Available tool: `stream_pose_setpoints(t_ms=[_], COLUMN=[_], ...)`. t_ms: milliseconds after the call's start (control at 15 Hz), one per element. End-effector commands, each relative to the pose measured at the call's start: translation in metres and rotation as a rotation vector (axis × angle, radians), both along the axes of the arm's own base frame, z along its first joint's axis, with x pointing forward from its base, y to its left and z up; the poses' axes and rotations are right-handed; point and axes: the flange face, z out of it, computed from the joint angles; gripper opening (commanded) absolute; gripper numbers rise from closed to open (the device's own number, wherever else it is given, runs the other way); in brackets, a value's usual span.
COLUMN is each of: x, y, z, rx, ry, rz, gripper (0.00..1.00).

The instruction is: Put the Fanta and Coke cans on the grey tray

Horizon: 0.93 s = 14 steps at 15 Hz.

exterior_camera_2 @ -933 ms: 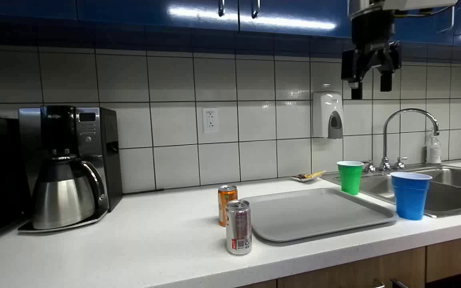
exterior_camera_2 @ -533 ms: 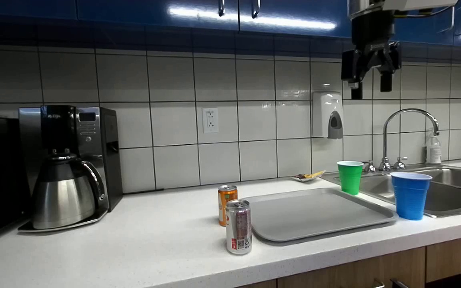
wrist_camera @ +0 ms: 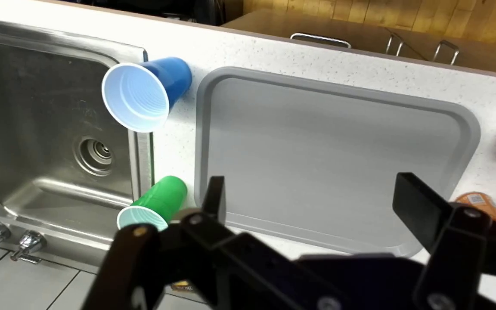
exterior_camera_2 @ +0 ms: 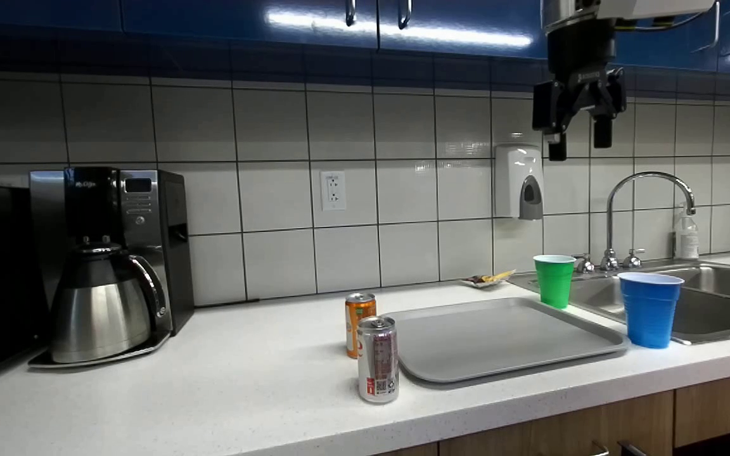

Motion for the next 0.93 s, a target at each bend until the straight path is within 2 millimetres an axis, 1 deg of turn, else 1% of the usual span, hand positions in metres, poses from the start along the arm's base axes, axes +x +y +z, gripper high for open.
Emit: stream_pose_setpoints(t_ms=[0, 267, 467, 600, 867], x=[0.005, 0.014, 0.024, 0.031, 0.044], y=[0.03, 0.072, 0.105, 0.122, 0.15], z=[-0.003, -0.017, -0.028, -0.034, -0.043], rx=[0.005, 0.016, 0.006, 0.001, 0.012], ry=[-0.013, -0.017, -0.031, -0.04, -0.049], rz=[0.007, -0.008, -0.022, -0.028, -0.036], gripper=[1.0, 1.0, 1.0, 1.0, 1.0])
